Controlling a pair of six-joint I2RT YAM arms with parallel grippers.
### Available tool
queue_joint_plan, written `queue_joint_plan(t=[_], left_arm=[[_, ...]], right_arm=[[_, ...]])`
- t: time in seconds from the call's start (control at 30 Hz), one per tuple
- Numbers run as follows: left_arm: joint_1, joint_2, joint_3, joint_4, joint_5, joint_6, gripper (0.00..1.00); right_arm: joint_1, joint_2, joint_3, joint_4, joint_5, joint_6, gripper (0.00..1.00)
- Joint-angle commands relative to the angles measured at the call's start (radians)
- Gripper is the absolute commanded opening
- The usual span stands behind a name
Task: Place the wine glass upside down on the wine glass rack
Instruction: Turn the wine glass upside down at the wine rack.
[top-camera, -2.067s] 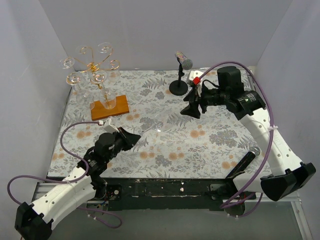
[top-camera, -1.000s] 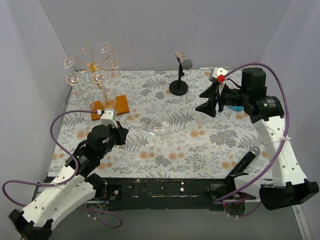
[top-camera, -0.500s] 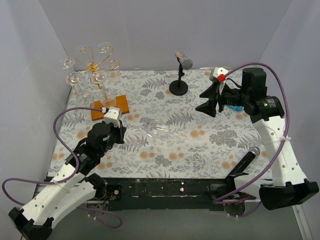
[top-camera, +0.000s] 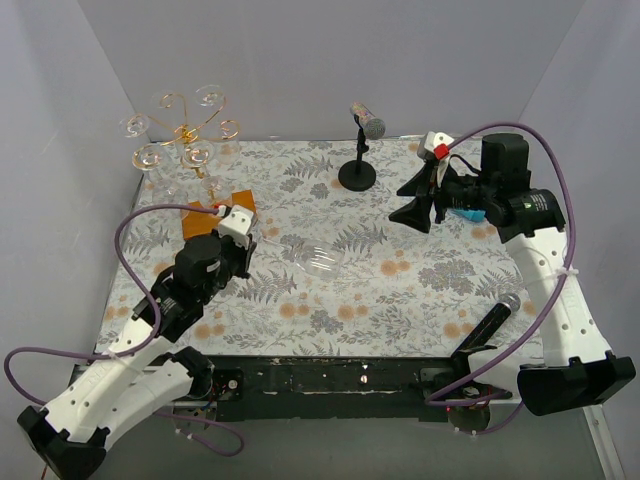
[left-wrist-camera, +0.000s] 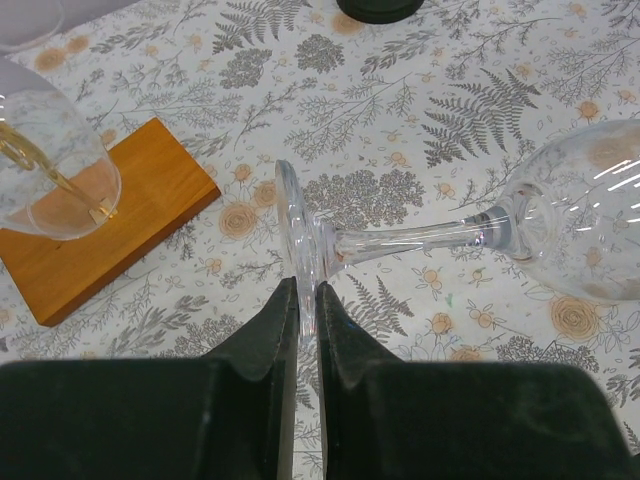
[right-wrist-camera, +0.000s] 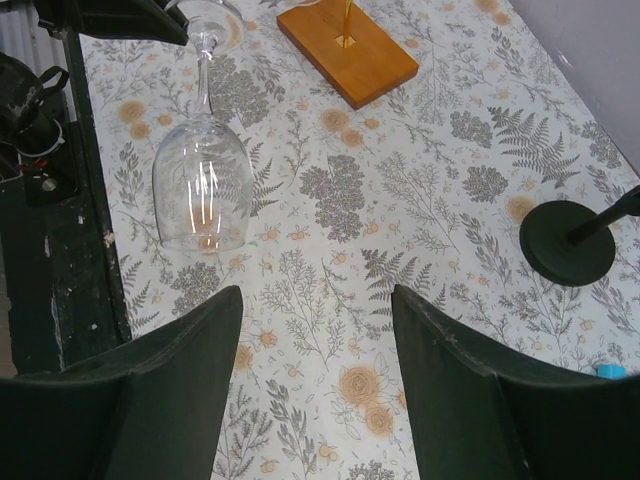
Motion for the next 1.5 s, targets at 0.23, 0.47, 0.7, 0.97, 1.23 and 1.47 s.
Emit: queue_joint_plan(t=[0.23, 0.47, 0.7, 0.97, 1.23, 1.47], left_arm=[[0.0, 0.043, 0.095, 0.107, 0.053, 0.138, 0.0], [0.0, 0.077, 0.121, 0.12, 0.056, 0.19, 0.0], [0.0, 0.1, 0.146, 0.123, 0.051, 0.247, 0.0], [-0.001, 0.129, 0.186, 0.123, 0.059, 0.313, 0.0], [-0.015, 0.172, 0.229, 0.132, 0.064, 0.364, 0.0], [-0.059, 0.21, 0.256, 0.146, 0.039, 0.404, 0.0]], right_arm=[[-0.006, 0.029, 0.065, 0.054, -0.024, 0.057, 0.69], [-0.006, 0.044, 0.091, 0.05, -0.034, 0.063, 0.69], [-0.006, 0.058, 0.105, 0.047, -0.039, 0.068, 0.68], [-0.006, 0.072, 0.125, 0.047, -0.047, 0.076, 0.68], [-0.006, 0.092, 0.159, 0.047, -0.065, 0.091, 0.68], [-0.006, 0.104, 0.176, 0.054, -0.079, 0.112, 0.68]])
